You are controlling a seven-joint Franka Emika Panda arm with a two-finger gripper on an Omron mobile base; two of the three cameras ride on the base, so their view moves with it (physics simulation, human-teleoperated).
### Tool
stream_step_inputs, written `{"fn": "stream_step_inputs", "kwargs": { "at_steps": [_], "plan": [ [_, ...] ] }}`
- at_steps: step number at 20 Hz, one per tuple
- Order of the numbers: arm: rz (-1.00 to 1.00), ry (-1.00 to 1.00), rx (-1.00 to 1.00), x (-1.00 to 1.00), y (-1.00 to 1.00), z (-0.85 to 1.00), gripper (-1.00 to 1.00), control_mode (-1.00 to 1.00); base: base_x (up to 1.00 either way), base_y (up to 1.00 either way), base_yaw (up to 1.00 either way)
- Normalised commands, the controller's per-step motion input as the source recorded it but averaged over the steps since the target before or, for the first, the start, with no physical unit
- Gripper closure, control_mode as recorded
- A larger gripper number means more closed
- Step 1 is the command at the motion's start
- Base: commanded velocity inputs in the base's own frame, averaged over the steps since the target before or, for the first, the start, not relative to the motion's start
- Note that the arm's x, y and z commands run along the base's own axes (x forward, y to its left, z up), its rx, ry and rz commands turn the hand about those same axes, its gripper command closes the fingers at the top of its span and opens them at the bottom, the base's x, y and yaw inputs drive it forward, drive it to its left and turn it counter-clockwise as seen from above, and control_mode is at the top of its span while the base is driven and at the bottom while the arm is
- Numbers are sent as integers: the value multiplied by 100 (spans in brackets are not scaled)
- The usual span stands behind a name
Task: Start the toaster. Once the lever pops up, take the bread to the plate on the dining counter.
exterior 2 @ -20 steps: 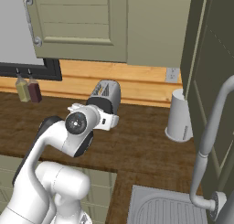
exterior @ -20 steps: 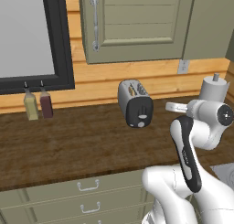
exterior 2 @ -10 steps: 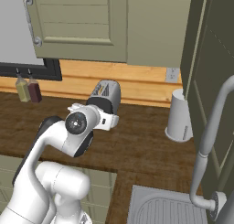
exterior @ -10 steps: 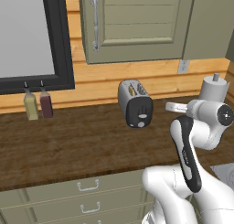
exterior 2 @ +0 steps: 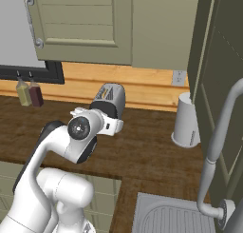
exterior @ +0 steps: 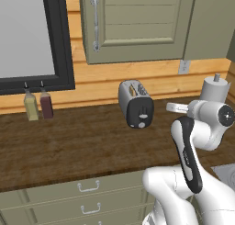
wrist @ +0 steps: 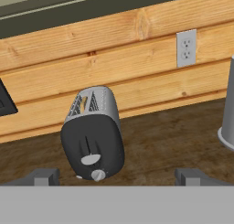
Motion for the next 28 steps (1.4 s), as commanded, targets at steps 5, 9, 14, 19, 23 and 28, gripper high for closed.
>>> {"fn": "stream_step_inputs", "kwargs": {
  "at_steps": [5,9,14,19,23,28],
  "plan": [
    [0,0,0,0,0,0,-100,-100,0,0,0],
    [0,0,0,0,0,0,-100,-100,0,0,0],
    [0,0,0,0,0,0,-100,-100,0,0,0],
    [0,0,0,0,0,0,-100,-100,0,0,0],
    [0,0,0,0,0,0,-100,-100,0,0,0],
    [0,0,0,0,0,0,-100,-100,0,0,0]
  ]
}}
